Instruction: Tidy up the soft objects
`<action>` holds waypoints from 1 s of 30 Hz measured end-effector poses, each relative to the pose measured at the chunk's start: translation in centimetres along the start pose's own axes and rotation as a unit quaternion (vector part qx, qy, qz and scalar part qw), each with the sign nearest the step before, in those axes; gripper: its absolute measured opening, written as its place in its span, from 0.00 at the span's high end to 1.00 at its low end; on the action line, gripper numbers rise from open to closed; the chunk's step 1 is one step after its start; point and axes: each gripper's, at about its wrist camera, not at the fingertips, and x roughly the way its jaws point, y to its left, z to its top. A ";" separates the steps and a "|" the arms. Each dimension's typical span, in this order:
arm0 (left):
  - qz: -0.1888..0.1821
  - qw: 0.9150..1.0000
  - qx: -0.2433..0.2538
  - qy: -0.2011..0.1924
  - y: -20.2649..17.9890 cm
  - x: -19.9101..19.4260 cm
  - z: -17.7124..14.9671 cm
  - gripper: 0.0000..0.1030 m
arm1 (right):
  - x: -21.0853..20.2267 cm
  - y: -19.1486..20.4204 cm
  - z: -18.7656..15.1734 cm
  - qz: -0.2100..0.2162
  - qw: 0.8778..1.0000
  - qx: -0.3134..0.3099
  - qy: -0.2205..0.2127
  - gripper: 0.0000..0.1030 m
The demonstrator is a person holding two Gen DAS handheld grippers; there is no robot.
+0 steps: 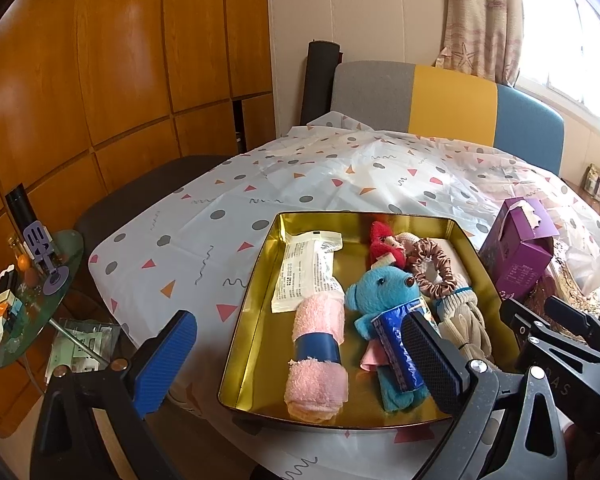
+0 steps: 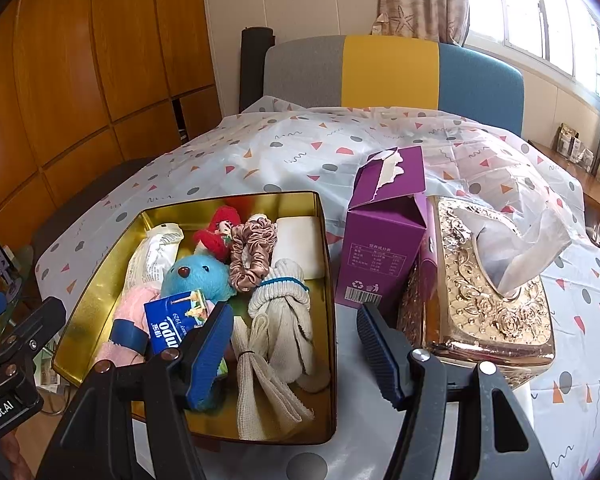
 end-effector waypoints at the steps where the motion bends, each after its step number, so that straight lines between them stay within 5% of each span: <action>1: 0.000 1.000 0.000 0.000 0.0 0.0 0.0 0.00 | 0.0 0.0 0.0 0.000 1.000 0.000 0.000 0.37; 30: -0.004 1.000 -0.003 0.006 0.2 0.0 -0.2 0.00 | 0.1 0.3 -0.2 0.000 1.000 -0.004 0.006 0.37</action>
